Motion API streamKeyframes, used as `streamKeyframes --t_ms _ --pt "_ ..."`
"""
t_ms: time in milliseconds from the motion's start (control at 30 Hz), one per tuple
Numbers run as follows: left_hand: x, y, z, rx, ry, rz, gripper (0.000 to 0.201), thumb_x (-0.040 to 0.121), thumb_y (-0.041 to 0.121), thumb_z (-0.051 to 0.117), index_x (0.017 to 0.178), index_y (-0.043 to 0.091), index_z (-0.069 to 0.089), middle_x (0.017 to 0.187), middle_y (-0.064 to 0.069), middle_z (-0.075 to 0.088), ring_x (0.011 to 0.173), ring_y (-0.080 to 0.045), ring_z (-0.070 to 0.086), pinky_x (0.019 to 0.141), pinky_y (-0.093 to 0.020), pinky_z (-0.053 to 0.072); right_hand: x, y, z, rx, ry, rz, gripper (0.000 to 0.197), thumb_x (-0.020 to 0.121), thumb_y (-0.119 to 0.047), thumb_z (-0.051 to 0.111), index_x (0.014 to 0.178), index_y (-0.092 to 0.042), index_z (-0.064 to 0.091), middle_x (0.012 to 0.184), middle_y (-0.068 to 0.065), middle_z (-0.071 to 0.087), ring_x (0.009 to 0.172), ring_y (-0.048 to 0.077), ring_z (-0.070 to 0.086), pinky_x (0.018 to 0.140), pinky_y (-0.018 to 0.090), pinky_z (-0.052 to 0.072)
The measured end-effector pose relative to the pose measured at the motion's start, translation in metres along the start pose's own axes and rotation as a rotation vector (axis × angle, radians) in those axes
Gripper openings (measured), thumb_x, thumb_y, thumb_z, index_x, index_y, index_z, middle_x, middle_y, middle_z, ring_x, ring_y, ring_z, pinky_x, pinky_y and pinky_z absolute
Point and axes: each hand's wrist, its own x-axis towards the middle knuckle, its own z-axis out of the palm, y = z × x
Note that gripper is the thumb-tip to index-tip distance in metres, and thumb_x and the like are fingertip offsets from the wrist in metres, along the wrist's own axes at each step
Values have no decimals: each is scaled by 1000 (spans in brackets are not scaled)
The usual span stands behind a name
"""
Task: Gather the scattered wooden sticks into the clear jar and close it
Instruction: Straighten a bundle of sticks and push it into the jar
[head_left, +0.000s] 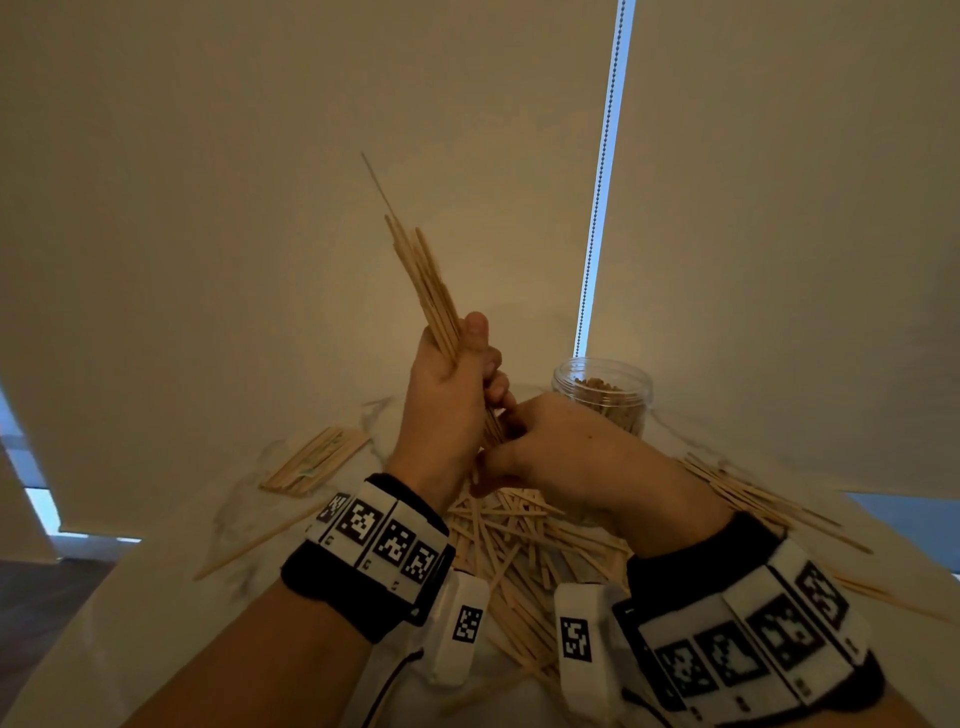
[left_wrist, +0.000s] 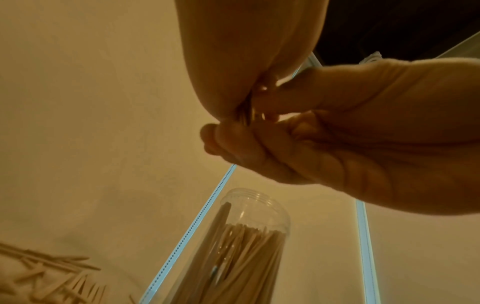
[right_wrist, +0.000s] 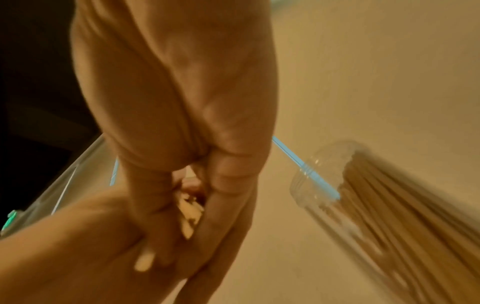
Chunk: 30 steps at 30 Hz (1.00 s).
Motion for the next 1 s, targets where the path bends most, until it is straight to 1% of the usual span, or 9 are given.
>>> streamKeyframes --t_ms 100,233,367,433,533,667,767,867,1000 --pt "0 0 0 38 -50 -22 26 102 40 50 92 17 43 66 1 38 57 -13 38 54 -29 41 3 2 1 85 4 20 15 73 -17 73 82 -5 76 82 9 77 88 29 74 88 53 57" --pt "0 2 -8 173 -135 -80 31 101 46 50 88 18 44 60 6 38 50 -10 32 45 -25 30 2 1 -11 -18 145 44 18 93 -22 56 100 -12 69 94 4 75 89 19 73 88 44 58" --pt "-11 -5 -4 323 -418 -243 30 100 48 49 98 20 59 60 6 41 48 -9 34 46 -26 30 -4 -2 -30 152 452 -68 66 88 -60 59 144 -28 41 114 -3 69 104 15 67 95 41 52" --pt "-17 -8 1 381 -554 -241 24 99 48 52 88 26 57 58 7 41 46 -11 35 45 -26 33 -7 -2 -39 250 552 -129 80 85 -60 64 151 -32 28 114 -2 68 101 15 68 94 40 53" --pt "-19 -10 4 460 -588 -169 31 101 44 52 83 18 48 54 10 43 45 -13 40 47 -27 39 -7 5 -44 295 658 -215 71 91 -35 68 148 -41 26 99 -5 66 83 8 71 77 28 59" --pt "-18 -14 4 498 -592 -120 34 100 46 52 80 19 48 54 11 46 47 -14 44 54 -33 44 -3 11 -43 334 577 -272 54 90 -16 69 130 -39 40 97 3 69 81 20 74 73 45 62" --pt "-19 -13 3 520 -590 -143 33 99 46 53 76 24 47 53 11 47 44 -10 42 48 -26 40 -4 11 -47 384 565 -299 72 89 -4 67 140 -35 27 100 2 71 78 22 75 75 47 62" --pt "-19 -12 2 634 -620 -128 44 97 54 53 79 13 52 56 9 48 44 -9 43 49 -27 39 -8 11 -54 468 667 -351 75 97 -13 60 150 -45 17 102 1 71 73 20 76 76 44 62" --pt "-20 -14 5 728 -622 -66 55 96 56 54 84 2 54 58 6 48 44 -6 41 52 -31 38 -10 11 -57 271 826 -308 26 104 -27 44 129 -29 51 88 -4 74 66 12 73 70 39 62"
